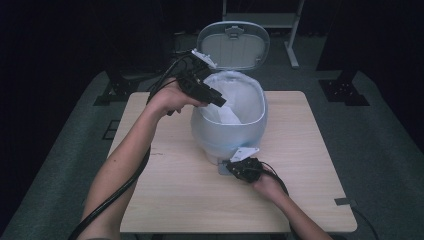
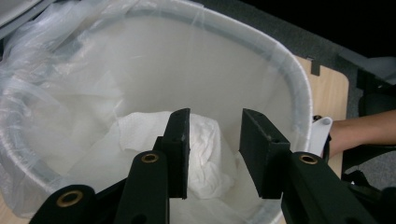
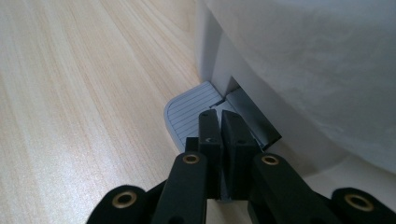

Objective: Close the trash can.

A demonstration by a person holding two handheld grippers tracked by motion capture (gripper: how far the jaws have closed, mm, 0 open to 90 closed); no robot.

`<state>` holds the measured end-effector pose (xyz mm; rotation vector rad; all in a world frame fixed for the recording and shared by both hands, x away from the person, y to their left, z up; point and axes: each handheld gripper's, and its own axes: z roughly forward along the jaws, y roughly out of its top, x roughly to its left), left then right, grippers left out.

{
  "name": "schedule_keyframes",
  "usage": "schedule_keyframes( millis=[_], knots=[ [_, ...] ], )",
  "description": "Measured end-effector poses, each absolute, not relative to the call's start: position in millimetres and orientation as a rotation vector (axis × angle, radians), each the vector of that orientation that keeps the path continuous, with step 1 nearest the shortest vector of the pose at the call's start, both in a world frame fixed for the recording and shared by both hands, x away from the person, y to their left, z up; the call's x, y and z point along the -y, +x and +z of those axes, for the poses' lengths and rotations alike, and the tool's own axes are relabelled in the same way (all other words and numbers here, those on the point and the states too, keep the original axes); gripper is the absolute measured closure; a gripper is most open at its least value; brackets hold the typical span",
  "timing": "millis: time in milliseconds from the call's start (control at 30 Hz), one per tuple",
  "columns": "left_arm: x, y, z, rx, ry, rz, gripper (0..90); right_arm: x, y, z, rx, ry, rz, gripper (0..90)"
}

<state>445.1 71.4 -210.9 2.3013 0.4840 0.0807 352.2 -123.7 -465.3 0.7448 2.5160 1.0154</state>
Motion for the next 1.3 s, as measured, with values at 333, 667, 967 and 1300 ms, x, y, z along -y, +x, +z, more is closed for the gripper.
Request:
schedule_keyframes(
  millis=[333, 667, 967, 1300],
  knots=[
    [-84.1, 436.4, -207.2, -0.485, 2.281, 0.095, 60.7, 123.1, 351.4, -465.4, -2.514, 0.752, 1.021, 86.5],
    [-104.1, 424.8, -205.5, -0.488, 2.261, 0.107, 59.2, 123.0, 351.6, -465.1, -2.518, 0.753, 1.017, 86.5],
    [-117.7, 416.5, -206.6, -0.492, 2.257, 0.113, 58.2, 122.5, 352.0, -464.4, -2.525, 0.740, 1.008, 86.5],
    [-135.2, 407.2, -213.3, -0.503, 2.248, 0.113, 56.1, 122.8, 352.0, -464.5, -2.524, 0.746, 1.012, 86.2]
  ],
)
